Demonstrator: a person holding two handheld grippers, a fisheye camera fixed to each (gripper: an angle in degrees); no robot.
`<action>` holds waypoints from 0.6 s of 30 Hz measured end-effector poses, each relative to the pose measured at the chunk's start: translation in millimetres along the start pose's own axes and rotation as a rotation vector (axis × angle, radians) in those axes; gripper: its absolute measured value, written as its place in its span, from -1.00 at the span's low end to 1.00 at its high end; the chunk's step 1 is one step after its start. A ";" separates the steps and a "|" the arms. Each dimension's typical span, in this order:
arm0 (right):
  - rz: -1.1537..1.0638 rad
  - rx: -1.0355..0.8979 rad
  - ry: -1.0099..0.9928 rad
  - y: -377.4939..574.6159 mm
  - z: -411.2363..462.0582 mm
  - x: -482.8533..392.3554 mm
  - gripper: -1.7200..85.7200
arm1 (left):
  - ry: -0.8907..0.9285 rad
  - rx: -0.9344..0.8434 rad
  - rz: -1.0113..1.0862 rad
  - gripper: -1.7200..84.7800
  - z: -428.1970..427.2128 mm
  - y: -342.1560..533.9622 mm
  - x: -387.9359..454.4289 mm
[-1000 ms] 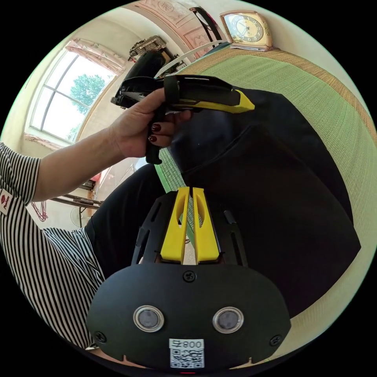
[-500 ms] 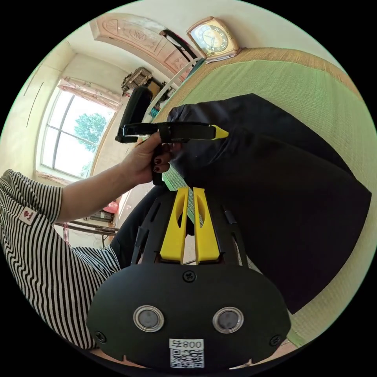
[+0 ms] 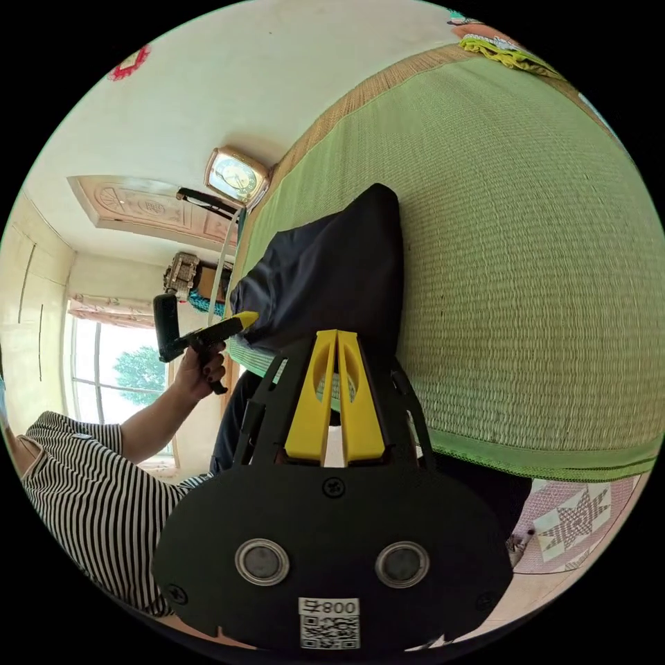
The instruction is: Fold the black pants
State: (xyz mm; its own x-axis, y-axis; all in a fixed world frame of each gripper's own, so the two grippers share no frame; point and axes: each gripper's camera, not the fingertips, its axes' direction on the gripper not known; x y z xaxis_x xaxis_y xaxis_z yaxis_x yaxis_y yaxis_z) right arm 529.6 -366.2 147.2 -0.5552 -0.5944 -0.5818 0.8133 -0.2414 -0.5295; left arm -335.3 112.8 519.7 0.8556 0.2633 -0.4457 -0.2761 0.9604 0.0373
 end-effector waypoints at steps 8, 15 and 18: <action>0.031 0.107 -0.033 -8.7 -55.4 33.5 -0.96 | -0.067 -0.159 0.300 -0.82 122.3 -16.3 142.1; -0.016 -0.003 0.055 -83.6 -50.7 46.1 -0.96 | -0.164 -0.216 0.348 -0.81 185.6 -14.9 197.0; 0.071 -0.087 0.064 -95.7 -39.9 71.0 -0.96 | -0.153 -0.233 0.323 -0.81 208.3 -10.6 213.2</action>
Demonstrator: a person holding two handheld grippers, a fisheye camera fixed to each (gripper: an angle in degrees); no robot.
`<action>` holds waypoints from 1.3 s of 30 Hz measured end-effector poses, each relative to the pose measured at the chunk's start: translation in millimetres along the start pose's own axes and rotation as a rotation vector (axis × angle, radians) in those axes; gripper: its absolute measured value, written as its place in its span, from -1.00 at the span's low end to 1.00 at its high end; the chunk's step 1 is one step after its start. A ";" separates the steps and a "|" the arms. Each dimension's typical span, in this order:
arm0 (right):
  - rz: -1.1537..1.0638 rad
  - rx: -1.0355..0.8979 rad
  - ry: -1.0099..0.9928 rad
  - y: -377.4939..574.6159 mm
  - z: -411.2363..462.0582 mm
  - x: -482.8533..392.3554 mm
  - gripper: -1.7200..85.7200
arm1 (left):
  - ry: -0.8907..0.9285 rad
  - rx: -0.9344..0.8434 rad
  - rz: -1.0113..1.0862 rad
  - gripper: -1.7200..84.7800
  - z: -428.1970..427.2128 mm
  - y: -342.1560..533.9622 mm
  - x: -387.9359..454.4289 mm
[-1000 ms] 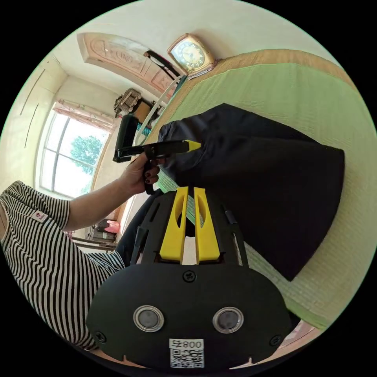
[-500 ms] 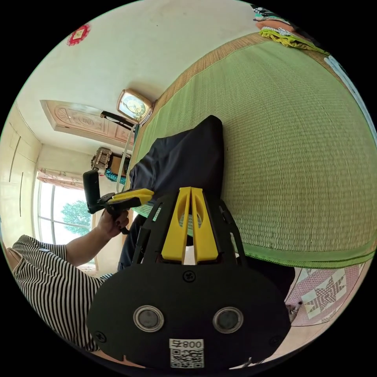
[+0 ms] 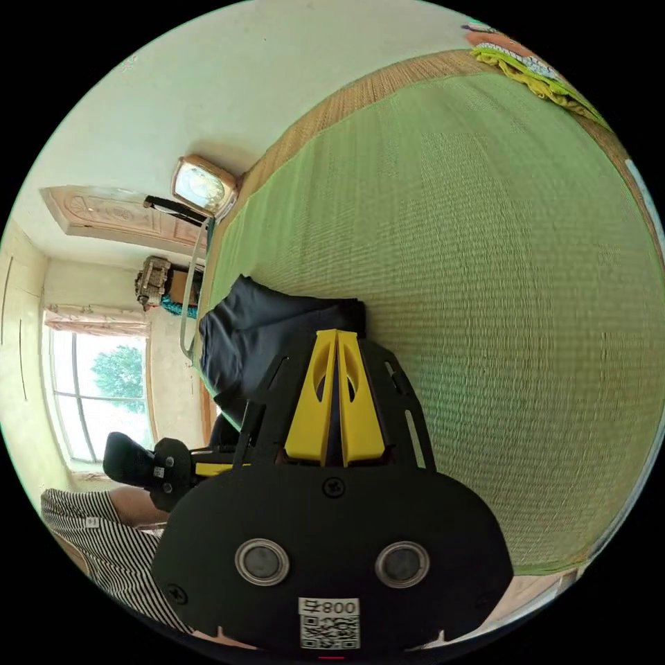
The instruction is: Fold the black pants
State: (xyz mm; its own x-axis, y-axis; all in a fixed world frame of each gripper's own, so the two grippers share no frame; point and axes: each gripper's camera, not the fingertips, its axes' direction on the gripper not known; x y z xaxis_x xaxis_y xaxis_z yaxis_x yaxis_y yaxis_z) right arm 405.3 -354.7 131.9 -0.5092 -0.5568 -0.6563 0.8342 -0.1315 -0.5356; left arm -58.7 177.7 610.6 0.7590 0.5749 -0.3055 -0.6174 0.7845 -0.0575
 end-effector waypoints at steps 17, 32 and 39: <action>0.052 0.077 -0.183 46.9 -50.5 64.7 -0.80 | -0.546 -0.064 0.199 -0.81 87.5 -16.3 164.4; 0.031 0.054 -0.206 26.7 -41.7 48.6 -0.78 | -0.615 -0.068 0.285 -0.86 96.4 7.9 208.4; 0.004 0.045 -0.097 -13.8 -28.5 15.0 -0.72 | -0.446 -0.026 0.215 -0.92 60.8 28.3 184.2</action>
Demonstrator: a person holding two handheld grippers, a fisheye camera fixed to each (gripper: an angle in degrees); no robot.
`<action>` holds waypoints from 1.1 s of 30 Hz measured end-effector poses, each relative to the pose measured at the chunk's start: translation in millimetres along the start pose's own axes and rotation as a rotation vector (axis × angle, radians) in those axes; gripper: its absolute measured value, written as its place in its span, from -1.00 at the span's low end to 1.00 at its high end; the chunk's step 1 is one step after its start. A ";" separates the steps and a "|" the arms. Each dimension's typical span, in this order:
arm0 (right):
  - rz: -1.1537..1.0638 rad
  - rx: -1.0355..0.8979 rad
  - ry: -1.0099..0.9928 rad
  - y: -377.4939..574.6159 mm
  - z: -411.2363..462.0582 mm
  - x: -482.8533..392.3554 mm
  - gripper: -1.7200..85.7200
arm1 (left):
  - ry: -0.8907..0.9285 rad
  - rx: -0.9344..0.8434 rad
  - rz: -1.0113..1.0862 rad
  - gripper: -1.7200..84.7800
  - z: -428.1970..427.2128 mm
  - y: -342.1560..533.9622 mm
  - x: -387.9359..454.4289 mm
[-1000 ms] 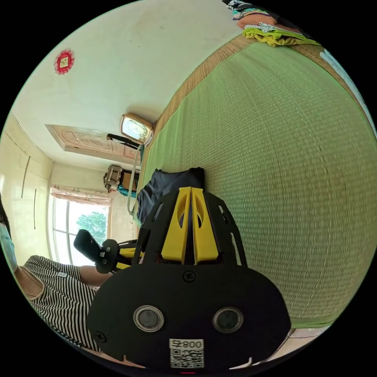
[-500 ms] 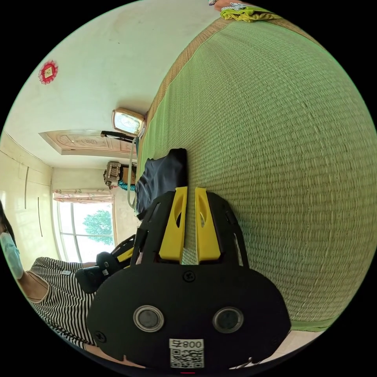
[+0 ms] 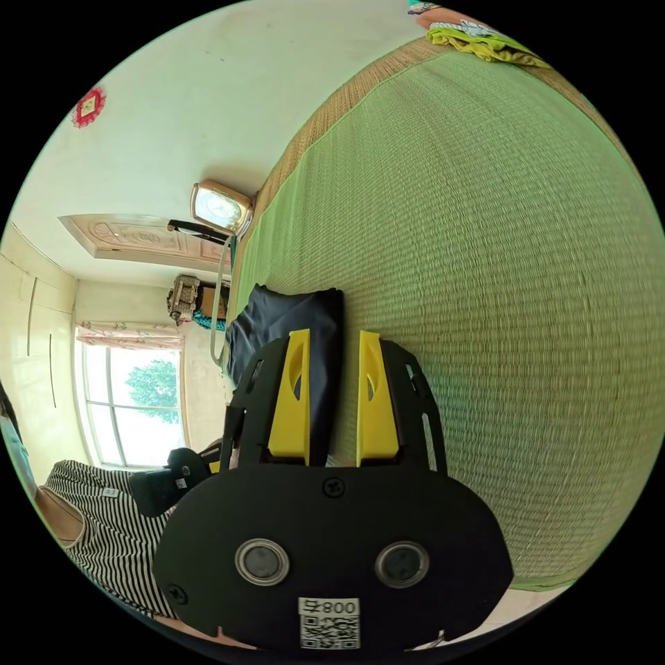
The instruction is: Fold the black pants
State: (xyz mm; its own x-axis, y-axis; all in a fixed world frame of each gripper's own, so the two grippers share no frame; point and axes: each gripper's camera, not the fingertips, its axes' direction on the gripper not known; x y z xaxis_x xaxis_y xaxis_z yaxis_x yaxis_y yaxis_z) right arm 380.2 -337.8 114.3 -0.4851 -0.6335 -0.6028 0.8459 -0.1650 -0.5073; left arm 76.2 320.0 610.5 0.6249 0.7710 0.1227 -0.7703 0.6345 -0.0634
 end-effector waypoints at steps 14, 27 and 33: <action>0.014 -0.037 -0.090 -34.4 32.2 -53.0 -0.87 | 0.190 0.190 -0.137 -0.94 -92.5 107.6 -95.7; -0.039 0.132 -0.258 -32.3 47.0 -187.5 -0.93 | 0.351 0.507 -0.336 -0.94 -204.6 275.9 -218.3; -0.217 0.085 -0.273 -63.7 124.5 -310.7 -0.92 | 0.423 0.711 -0.595 -0.94 -248.2 413.3 -311.6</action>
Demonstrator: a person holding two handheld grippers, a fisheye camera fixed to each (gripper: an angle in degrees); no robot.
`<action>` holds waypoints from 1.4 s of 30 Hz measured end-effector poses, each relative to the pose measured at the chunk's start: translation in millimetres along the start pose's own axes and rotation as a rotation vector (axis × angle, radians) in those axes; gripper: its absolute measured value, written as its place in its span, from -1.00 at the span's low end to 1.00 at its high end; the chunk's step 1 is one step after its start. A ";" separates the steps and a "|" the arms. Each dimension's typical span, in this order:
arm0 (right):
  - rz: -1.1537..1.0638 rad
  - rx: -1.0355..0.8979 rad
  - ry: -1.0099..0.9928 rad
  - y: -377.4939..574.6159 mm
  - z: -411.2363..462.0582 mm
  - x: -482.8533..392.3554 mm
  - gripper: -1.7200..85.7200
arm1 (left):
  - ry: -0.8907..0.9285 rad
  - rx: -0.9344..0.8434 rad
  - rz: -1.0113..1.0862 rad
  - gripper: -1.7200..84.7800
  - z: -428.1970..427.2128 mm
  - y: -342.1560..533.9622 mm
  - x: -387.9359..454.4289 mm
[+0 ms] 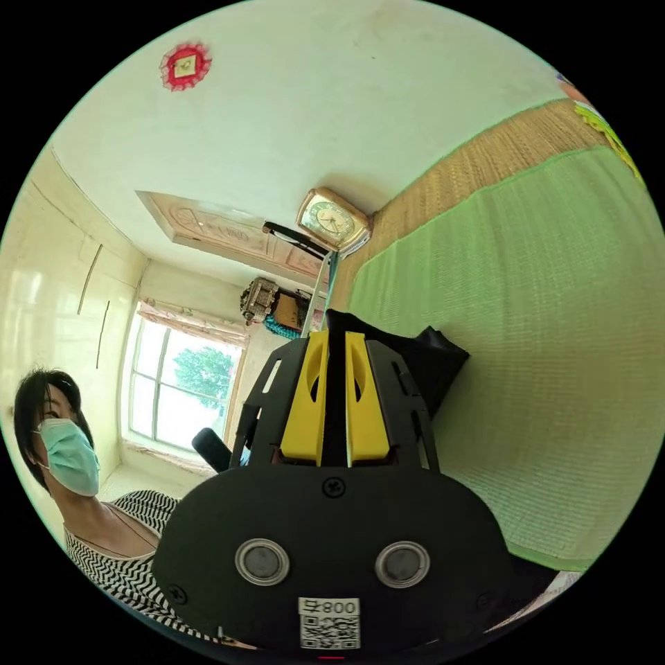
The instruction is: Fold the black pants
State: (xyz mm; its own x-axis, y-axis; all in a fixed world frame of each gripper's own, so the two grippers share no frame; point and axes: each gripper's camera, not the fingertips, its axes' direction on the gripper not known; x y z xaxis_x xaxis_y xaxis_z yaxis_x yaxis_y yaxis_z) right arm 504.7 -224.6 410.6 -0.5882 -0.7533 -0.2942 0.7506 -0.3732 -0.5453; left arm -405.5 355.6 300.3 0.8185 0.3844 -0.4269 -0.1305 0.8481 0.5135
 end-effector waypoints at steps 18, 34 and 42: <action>0.022 -0.279 0.143 -72.5 347.8 -50.6 -0.91 | -0.054 0.293 -0.595 -0.92 -245.2 85.2 -272.9; -0.035 -0.498 0.178 -109.9 507.8 -38.8 -0.91 | -0.101 0.339 -0.826 -0.92 -327.8 123.0 -374.2; -0.135 -0.465 -0.039 -116.4 509.6 -41.9 -0.94 | -0.130 0.465 -0.844 -0.95 -358.1 133.9 -358.6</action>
State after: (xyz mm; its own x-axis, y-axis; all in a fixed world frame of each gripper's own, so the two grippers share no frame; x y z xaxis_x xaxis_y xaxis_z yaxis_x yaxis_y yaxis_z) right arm 595.3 -425.6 886.4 -0.6530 -0.7376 -0.1720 0.4488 -0.1939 -0.8724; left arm -916.8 461.9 255.5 0.6003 -0.3513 -0.7185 0.7392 0.5867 0.3306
